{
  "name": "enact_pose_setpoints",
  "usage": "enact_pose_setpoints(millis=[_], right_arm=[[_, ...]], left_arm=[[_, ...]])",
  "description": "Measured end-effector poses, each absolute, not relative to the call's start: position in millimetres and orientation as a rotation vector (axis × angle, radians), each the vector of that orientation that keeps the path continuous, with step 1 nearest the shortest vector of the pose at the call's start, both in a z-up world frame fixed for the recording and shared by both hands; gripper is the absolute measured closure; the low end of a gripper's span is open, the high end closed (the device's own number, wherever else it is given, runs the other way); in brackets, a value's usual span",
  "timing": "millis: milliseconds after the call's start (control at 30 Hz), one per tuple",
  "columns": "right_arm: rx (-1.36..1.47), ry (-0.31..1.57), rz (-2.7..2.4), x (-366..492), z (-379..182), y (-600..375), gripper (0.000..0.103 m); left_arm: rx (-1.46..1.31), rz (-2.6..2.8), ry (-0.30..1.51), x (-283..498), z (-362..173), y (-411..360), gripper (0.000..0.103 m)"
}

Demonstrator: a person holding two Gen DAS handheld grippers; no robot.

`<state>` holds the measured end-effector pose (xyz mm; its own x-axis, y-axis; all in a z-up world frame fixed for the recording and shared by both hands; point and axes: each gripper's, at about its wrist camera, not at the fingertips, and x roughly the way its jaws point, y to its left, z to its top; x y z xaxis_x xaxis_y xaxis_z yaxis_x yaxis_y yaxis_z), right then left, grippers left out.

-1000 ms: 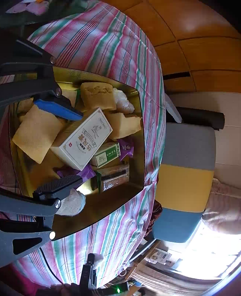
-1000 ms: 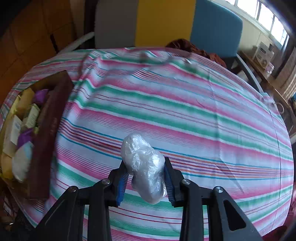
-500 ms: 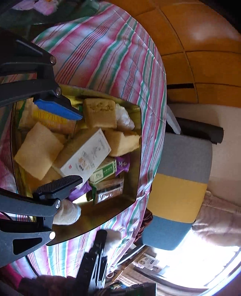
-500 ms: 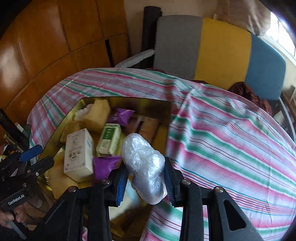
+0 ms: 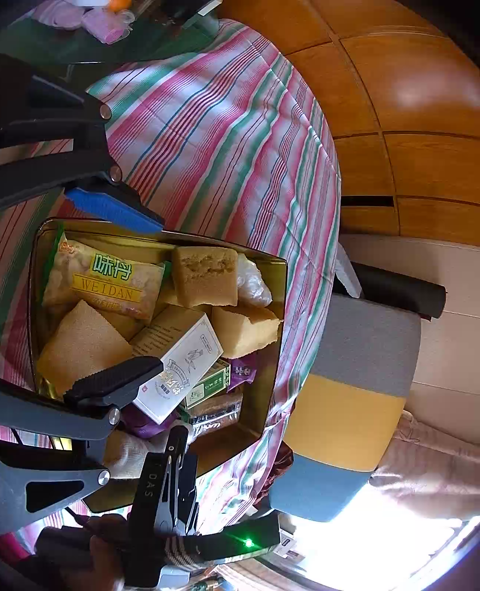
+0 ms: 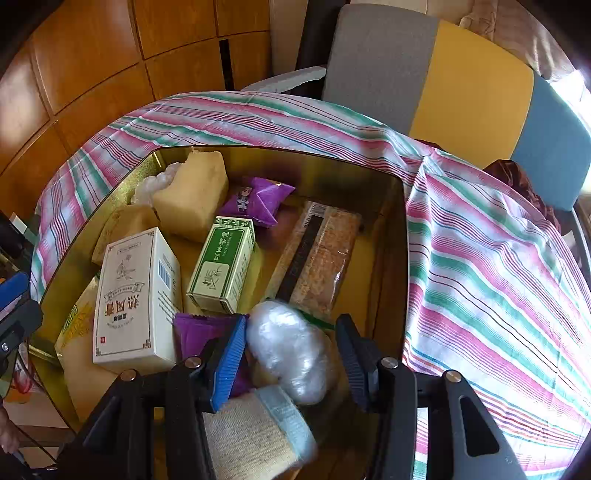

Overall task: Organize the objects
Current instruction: 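Carry the white plastic bundle over the gold tray and open the right gripper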

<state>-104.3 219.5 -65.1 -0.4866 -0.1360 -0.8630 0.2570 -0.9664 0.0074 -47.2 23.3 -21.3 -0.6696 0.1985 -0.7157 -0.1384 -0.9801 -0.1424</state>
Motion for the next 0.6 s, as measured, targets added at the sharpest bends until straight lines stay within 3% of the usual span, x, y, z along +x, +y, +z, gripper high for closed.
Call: enact_pose_setpoints(millis=[200, 600], right_arm=[[1.359, 0.18, -2.572, -84.5, -49.8, 218.4, 0.052], [1.331, 0.147, -2.605, -40.7, -55.2, 206.9, 0.052]], left_arm=[[-1.177, 2.709, -0.088, -45.8, -22.8, 28.6, 0.033], [-1.166, 2.748, -0.024, -42.5, -19.0, 35.3, 0.022]])
